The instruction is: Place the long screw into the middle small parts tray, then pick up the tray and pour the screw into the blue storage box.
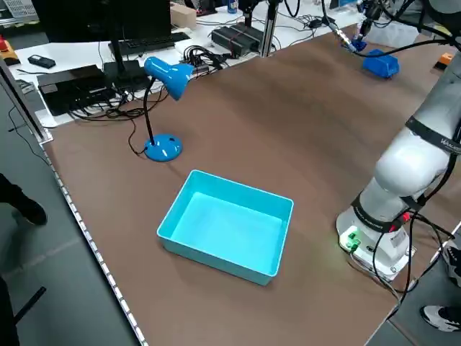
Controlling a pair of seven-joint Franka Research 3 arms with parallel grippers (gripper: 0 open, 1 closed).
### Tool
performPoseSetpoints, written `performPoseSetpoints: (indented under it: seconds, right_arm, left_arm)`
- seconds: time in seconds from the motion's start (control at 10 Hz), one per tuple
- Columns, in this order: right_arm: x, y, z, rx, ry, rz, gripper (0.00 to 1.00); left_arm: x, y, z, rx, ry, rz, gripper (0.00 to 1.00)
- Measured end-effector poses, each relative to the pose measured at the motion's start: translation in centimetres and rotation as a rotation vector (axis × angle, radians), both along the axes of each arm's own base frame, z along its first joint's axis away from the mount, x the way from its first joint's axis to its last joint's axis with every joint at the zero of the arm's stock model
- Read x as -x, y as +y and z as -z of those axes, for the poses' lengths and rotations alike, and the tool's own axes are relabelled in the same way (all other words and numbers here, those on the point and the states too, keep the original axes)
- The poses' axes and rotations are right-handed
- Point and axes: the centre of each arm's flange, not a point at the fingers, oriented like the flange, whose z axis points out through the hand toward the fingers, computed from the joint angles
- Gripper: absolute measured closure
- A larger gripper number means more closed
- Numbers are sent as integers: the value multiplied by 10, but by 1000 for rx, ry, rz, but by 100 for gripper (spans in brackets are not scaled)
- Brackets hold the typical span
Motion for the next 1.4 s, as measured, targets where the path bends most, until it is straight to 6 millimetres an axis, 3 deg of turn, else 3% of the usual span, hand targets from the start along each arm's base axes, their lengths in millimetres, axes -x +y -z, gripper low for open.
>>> performPoseSetpoints:
  seconds: [0.2,0.3,0.5,0.6,1.1,1.4]
  right_arm:
    - [3,-65,1,44,7,-27,97]
    - [8,-87,-6,55,23,-43,97]
    - [20,-112,-26,103,56,-84,97]
    - [24,-116,-31,126,73,-104,97]
    - [43,-130,-12,231,154,-182,97]
    - [35,-106,-21,368,119,-302,97]
  left_arm:
    - [0,0,0,0,0,0,0]
    - [-1,0,1,0,2,-1,0]
    - [-1,0,3,0,5,-1,0]
    - [-2,0,3,0,6,-1,0]
    - [-3,1,6,1,11,-2,0]
    - [-5,10,10,4,18,-18,0]
